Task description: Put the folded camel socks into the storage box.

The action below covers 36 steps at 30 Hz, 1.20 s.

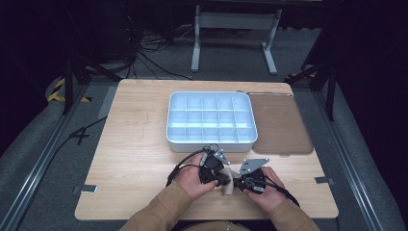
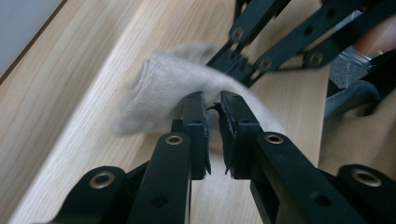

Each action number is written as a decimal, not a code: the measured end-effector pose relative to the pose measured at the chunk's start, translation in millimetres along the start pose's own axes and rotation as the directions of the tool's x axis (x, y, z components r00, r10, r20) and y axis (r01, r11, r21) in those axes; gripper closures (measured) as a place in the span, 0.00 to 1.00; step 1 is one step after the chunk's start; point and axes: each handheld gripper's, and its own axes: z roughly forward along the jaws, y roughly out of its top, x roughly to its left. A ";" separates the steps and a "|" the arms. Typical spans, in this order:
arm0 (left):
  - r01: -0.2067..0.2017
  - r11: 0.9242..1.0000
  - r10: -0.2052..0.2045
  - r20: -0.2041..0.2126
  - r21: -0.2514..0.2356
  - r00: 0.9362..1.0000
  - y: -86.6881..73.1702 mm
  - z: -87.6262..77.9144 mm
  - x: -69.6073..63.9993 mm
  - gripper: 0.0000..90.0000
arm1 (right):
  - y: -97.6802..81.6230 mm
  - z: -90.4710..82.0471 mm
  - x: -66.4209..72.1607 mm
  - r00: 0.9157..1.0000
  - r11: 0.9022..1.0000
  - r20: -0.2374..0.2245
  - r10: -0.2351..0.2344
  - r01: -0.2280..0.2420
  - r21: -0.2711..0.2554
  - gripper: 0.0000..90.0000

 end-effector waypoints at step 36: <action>-0.037 0.999 0.037 -0.016 0.008 0.999 4.1 10.9 -0.9 0.87 | -9.3 -15.2 -15.2 0.995 0.990 0.033 0.094 -0.097 0.107 0.97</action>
